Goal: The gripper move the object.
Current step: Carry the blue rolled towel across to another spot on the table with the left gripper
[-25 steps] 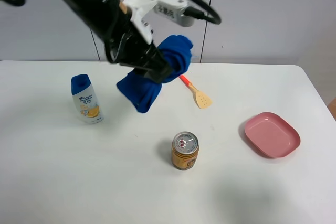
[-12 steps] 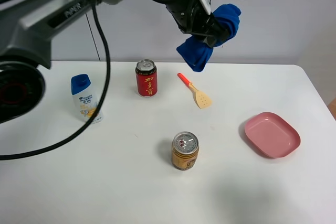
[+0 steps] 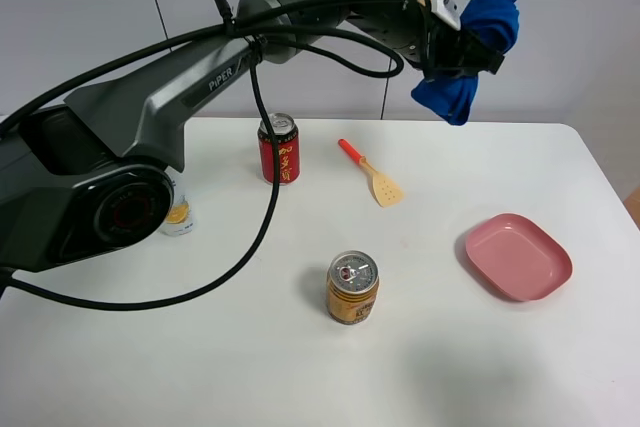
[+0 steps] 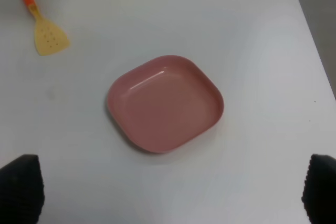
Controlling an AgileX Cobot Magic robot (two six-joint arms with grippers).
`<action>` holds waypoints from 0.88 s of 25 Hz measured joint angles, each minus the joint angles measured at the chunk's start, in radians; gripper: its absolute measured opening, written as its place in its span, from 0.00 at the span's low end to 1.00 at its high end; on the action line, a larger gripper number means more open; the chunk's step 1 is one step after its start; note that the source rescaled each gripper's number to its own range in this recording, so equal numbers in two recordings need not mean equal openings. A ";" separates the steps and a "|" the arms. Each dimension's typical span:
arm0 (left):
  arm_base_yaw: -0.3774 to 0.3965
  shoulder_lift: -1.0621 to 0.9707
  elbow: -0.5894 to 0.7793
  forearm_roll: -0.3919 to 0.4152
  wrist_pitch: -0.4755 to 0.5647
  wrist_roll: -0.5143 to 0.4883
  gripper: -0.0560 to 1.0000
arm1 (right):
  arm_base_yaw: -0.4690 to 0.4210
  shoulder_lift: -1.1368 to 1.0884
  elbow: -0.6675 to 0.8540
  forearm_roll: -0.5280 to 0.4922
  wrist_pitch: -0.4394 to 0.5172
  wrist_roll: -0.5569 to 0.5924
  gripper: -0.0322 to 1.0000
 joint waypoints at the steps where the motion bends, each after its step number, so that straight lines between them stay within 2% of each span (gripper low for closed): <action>1: -0.005 0.007 0.000 -0.021 -0.024 0.002 0.07 | 0.000 0.000 0.000 0.000 0.000 0.000 1.00; 5: -0.018 0.038 0.000 -0.130 -0.108 0.037 0.07 | 0.000 0.000 0.001 0.000 0.000 0.000 1.00; 9: -0.033 0.086 0.000 -0.227 -0.130 0.139 0.07 | 0.000 0.000 0.001 0.000 0.000 0.000 1.00; 13: -0.036 0.141 0.000 -0.222 -0.092 0.186 0.07 | 0.000 0.000 0.001 0.000 0.000 0.000 1.00; 16: -0.036 0.174 0.000 -0.191 -0.074 0.190 0.07 | 0.000 0.000 0.001 0.000 0.000 0.000 1.00; 22: -0.036 0.220 0.000 -0.191 -0.076 0.190 0.07 | 0.000 0.000 0.001 0.000 0.000 0.000 1.00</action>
